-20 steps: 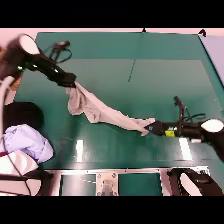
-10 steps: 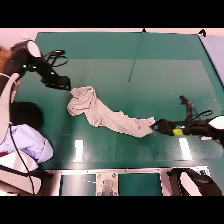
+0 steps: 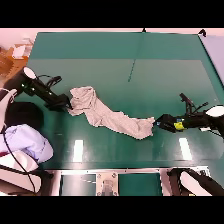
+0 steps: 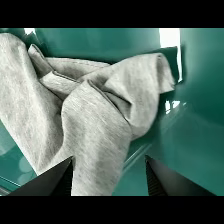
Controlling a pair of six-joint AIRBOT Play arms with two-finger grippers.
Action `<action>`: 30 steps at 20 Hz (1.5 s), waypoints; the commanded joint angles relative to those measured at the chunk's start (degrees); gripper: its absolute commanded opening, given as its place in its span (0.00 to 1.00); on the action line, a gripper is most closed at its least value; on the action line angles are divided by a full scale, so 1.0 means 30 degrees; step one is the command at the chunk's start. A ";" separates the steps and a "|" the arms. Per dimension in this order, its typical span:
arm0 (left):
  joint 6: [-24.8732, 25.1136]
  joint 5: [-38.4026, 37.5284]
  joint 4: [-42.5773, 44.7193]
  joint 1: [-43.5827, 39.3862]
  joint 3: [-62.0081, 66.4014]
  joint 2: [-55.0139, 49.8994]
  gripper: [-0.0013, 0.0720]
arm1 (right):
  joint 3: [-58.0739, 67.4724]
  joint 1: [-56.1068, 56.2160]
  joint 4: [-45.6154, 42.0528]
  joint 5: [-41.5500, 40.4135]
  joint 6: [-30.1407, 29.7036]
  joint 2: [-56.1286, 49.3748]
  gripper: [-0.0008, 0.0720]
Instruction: Fold the shirts.
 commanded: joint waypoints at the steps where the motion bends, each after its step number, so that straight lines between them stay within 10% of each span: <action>1: 0.1304 0.2397 -0.2987 0.0000 -0.1428 -0.0066 0.90 | -0.0095 0.1377 0.1545 -0.0998 -0.0503 -0.1719 0.68; 3: 0.1392 0.3293 -0.3082 -0.0284 -0.1428 -0.0095 0.89 | -0.0087 0.2368 0.2222 -0.1224 -0.0765 -0.2353 0.68; 7: 0.1996 0.3774 -0.2958 -0.1093 -0.1435 -0.0131 0.05 | -0.0087 0.4153 0.2885 -0.1042 -0.0984 -0.2885 0.54; 10: 0.1989 0.2980 -0.3293 -0.0867 -0.1042 0.0175 0.04 | 0.0175 0.4583 0.2885 -0.0262 -0.1530 -0.2871 0.03; 23: 0.0729 0.3344 -0.5792 0.0678 1.2896 1.2072 0.04 | 1.7784 0.0073 0.2871 0.2470 -0.1770 0.1829 0.03; 30: 0.0415 0.3264 -0.5472 0.0678 1.4630 1.4863 0.04 | 1.8207 -0.1821 0.1705 0.1494 -0.1763 0.7665 0.03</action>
